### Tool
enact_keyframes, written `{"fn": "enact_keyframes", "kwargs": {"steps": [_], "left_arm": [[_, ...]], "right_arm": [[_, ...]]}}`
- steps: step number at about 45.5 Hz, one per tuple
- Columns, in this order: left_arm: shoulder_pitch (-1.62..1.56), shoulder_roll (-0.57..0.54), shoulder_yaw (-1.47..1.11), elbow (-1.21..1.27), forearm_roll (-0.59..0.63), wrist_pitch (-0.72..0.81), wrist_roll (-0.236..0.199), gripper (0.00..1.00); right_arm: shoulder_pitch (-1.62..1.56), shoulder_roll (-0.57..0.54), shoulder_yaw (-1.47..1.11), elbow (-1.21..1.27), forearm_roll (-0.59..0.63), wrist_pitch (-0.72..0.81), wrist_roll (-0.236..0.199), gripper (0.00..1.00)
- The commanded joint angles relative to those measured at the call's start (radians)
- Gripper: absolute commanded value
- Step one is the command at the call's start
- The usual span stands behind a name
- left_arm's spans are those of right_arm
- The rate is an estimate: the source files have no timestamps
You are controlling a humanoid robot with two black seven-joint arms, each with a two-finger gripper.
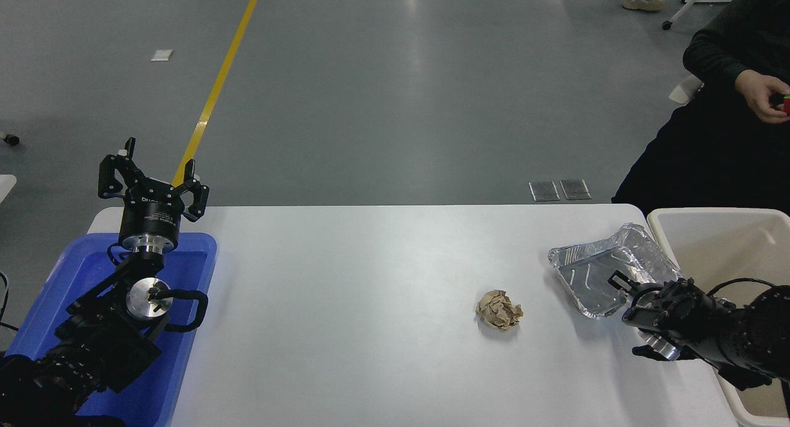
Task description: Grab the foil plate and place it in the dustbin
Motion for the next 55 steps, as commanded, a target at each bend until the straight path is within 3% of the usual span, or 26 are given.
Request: {"fn": "enact_keyframes", "kwargs": {"steps": [1,4,17,25,36,45,55], "left_arm": [[0.0,0.0,0.0,0.0,0.0,0.0,0.0,0.99],[0.0,0.0,0.0,0.0,0.0,0.0,0.0,0.99],[0.0,0.0,0.0,0.0,0.0,0.0,0.0,0.99],[0.0,0.0,0.0,0.0,0.0,0.0,0.0,0.99],[0.0,0.0,0.0,0.0,0.0,0.0,0.0,0.99],[0.0,0.0,0.0,0.0,0.0,-0.002,0.0,0.99],[0.0,0.0,0.0,0.0,0.002,0.0,0.0,0.99]], "right_arm": [[-0.006,0.001,-0.001,0.0,-0.021,0.001,0.0,0.09],[-0.006,0.001,-0.002,0.0,-0.022,0.001,0.002,0.0],[0.012,-0.011,0.01,0.014,-0.019,0.004,0.008,0.0],[0.084,-0.086,0.036,0.056,-0.021,0.031,0.011,0.0],[0.258,-0.27,0.088,0.161,-0.12,0.104,0.008,0.0],[0.442,-0.479,0.096,0.25,-0.234,0.254,0.002,0.0],[0.736,-0.752,0.09,0.399,-0.517,0.534,-0.012,0.0]]}}
